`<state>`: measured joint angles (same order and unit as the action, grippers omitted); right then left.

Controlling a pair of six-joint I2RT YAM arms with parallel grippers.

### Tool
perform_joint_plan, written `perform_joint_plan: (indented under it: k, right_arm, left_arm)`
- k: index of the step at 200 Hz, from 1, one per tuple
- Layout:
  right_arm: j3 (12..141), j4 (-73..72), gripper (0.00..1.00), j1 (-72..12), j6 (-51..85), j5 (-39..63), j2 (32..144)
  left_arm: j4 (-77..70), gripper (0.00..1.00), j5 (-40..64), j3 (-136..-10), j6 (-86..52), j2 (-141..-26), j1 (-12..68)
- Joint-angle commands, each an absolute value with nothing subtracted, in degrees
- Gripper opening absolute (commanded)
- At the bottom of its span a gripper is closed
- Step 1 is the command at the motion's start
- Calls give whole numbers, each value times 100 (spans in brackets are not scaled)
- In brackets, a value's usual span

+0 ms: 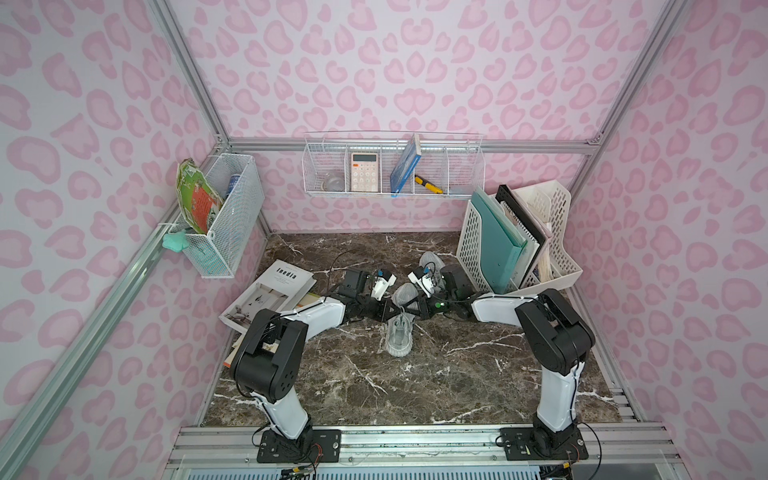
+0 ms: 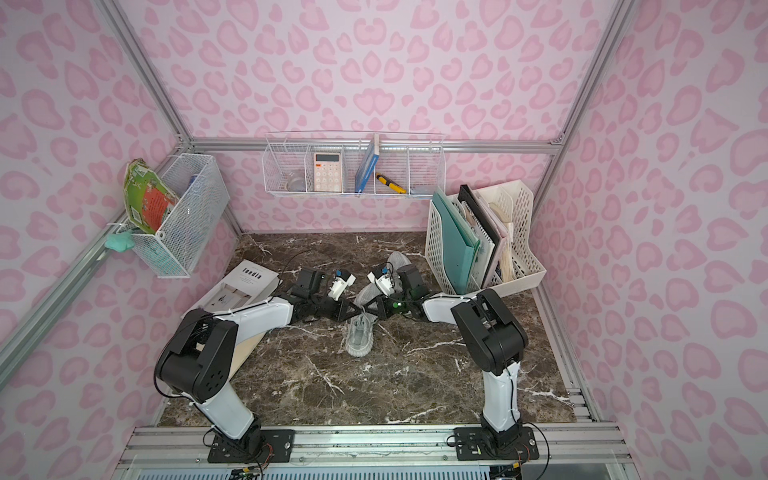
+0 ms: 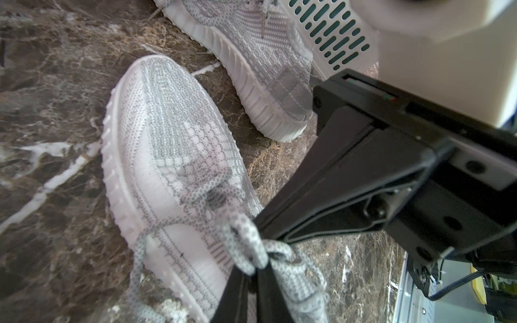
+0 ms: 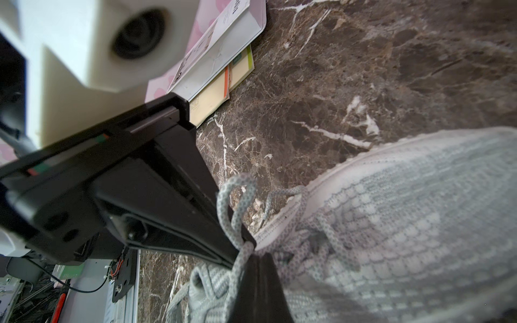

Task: Tie the shoes
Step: Cross the shoelace with the shoelace.

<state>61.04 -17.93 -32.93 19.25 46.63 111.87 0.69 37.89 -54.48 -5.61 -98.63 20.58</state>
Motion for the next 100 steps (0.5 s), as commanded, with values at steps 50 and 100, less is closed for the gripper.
perform_joint_plan:
  k: [50,100]
  right_arm:
    - [6014,-1786,0,-3244,1843,4777,11100]
    - [5804,-2320,8,-3164,2258,5338,11122]
  left_arm:
    - [-283,0,3779,-5381,-650,-9774,2048]
    - [-376,0,3821,-5310,-703,-9734,2048]
